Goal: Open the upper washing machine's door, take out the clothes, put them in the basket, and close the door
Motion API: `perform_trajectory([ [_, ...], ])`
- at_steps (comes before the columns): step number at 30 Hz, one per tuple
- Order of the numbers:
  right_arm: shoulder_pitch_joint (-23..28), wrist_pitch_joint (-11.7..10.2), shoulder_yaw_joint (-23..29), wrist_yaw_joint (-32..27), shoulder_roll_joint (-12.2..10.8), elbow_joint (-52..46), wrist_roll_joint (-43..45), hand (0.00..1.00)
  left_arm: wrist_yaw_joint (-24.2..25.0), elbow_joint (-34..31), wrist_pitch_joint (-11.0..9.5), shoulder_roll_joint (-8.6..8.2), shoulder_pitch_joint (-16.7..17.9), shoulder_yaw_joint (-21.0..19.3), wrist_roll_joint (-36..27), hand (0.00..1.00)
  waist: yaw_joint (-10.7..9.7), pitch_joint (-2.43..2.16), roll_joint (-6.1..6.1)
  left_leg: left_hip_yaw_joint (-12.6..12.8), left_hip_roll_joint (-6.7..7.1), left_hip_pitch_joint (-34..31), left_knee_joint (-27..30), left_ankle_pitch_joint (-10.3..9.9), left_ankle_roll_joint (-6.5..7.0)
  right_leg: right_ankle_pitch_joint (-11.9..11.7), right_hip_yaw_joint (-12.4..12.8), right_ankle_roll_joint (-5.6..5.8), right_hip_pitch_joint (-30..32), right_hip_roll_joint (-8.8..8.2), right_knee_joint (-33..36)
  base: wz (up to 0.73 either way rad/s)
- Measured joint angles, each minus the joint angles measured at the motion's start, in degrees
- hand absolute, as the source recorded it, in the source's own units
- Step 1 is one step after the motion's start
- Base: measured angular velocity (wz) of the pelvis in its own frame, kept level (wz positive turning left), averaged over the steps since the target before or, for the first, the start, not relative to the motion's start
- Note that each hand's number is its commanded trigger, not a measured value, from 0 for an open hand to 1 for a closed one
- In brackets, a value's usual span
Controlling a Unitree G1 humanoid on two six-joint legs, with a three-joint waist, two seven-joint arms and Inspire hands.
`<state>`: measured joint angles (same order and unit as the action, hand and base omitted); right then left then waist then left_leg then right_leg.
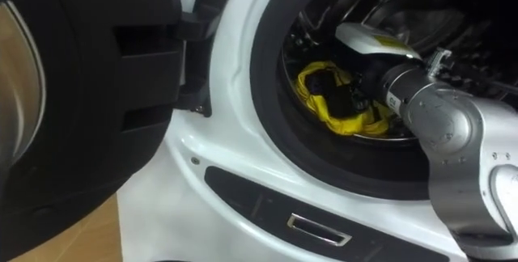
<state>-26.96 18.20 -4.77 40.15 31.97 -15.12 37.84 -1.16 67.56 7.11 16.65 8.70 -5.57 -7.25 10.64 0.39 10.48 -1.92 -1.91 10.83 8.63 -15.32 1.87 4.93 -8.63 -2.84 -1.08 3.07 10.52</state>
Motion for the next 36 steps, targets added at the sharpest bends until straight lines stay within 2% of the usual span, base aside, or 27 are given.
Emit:
perform_trajectory([
  [3,0.1,-0.1,0.6,0.0,0.0,-1.6,0.0,1.0,-0.7,0.0,-0.1,-0.14,0.9,-0.5,0.1,0.0,-0.5,0.17,-0.49,0.3,-0.04,-0.1,-0.1,0.0,0.0,0.0,0.0,0.0,0.3,0.02,0.0,-0.01],
  [5,0.3,-0.6,0.9,0.0,0.0,-2.7,-0.2,1.0,-1.2,0.1,0.0,-0.23,1.4,-1.0,0.1,0.0,-0.8,0.06,-0.91,0.5,-0.05,-0.4,-0.3,0.0,0.0,0.0,0.1,0.0,0.7,0.05,0.1,-0.07],
  [8,1.1,-1.4,1.8,-0.7,0.0,-4.3,-1.7,1.0,-2.0,0.1,0.0,-0.38,2.0,-1.1,0.1,0.0,-0.9,-0.2,-2.16,1.1,-0.15,-0.3,-0.3,0.0,0.0,0.0,0.5,0.0,1.0,0.25,0.0,-0.09],
  [9,2.0,-1.5,2.2,-1.4,-0.1,-5.8,-2.1,1.0,-2.0,0.0,-0.1,-0.39,2.0,-1.0,-0.1,0.0,-1.5,-0.18,-2.6,1.8,-0.23,-0.3,-0.3,0.0,0.0,0.0,0.6,0.0,1.0,0.27,0.0,0.0],
  [12,3.4,-3.5,2.9,-3.8,-0.3,-9.1,-4.4,1.0,-2.2,-0.1,-0.5,-0.46,2.1,-1.0,-1.3,0.0,-3.6,0.04,-3.58,3.7,-0.46,-0.4,-0.2,0.0,0.0,0.0,0.7,0.0,1.2,0.29,0.0,0.0],
  [14,4.2,-3.9,4.3,-4.5,-0.4,-10.3,-6.8,1.0,-2.2,-0.2,-1.2,-0.56,2.3,-1.0,-1.5,0.0,-4.3,-0.22,-4.07,4.2,-0.48,-0.7,-0.2,0.0,0.0,0.0,0.8,0.0,1.5,0.27,0.0,-0.03],
  [16,8.2,-5.1,7.6,-6.5,-0.6,-13.5,-10.6,1.0,-2.3,-0.7,-2.5,-0.86,2.4,-1.2,-2.2,0.0,-4.7,-0.52,-4.46,5.8,-0.61,-0.6,-0.2,0.0,-0.02,0.0,1.5,0.0,1.6,0.13,0.0,-0.11],
  [18,11.2,-6.2,10.4,-7.7,-0.7,-15.7,-14.2,1.0,-2.4,-1.3,-3.4,-1.71,3.0,-2.7,-2.2,0.0,-4.7,-0.58,-4.73,7.5,-0.65,-0.2,-0.2,0.0,-0.02,0.0,2.4,0.01,1.5,0.17,0.0,-0.2],
  [20,14.4,-7.3,12.5,-8.9,-1.4,-18.0,-17.4,1.0,-2.5,-1.1,-4.0,-2.46,3.7,-3.0,-2.2,0.0,-5.2,-0.68,-4.93,7.9,-0.93,0.1,-0.1,0.0,-0.03,0.0,3.0,0.01,1.3,0.26,-0.1,-0.15],
  [23,18.5,-9.9,15.8,-9.8,-5.0,-19.8,-21.8,1.0,-2.4,-1.1,-4.3,-3.35,5.0,-3.3,-2.1,0.0,-7.3,-0.68,-4.99,8.0,-0.97,0.6,-0.1,0.0,-0.03,0.0,3.4,0.01,0.8,0.33,-0.1,-0.04],
  [25,20.8,-12.2,16.8,-10.6,-5.8,-21.1,-25.4,1.0,-2.4,-1.4,-4.8,-4.15,5.4,-4.5,-2.0,0.0,-8.4,-0.66,-5.03,8.4,-0.9,0.6,-0.4,0.0,-0.08,-0.1,3.9,0.11,1.0,0.37,-0.2,-0.03],
  [28,23.2,-13.7,17.7,-11.5,-7.5,-21.1,-28.7,1.0,-2.5,-1.2,-5.0,-4.48,5.6,-5.2,-2.1,0.0,-8.9,-0.65,-5.21,9.1,-1.08,0.9,-0.9,-0.2,-0.26,-0.4,4.5,0.15,1.3,1.05,0.0,-0.08],
  [32,24.1,-14.7,17.7,-11.6,-7.5,-21.2,-32.2,1.0,-3.1,-1.1,-5.0,-4.66,6.6,-5.2,-2.1,0.0,-9.3,-0.81,-5.95,9.9,-1.3,1.1,-0.9,-0.6,-0.34,-0.6,5.4,0.11,1.3,1.41,0.1,-0.1],
  [36,25.2,-16.9,18.1,-11.4,-7.8,-21.9,-35.4,1.0,-2.8,0.2,-5.0,-4.63,7.4,-5.5,-1.1,0.0,-10.5,-0.65,-6.88,10.1,-1.47,1.5,-0.8,-0.6,-0.34,-0.6,5.5,0.11,1.0,1.64,0.1,-0.01],
])
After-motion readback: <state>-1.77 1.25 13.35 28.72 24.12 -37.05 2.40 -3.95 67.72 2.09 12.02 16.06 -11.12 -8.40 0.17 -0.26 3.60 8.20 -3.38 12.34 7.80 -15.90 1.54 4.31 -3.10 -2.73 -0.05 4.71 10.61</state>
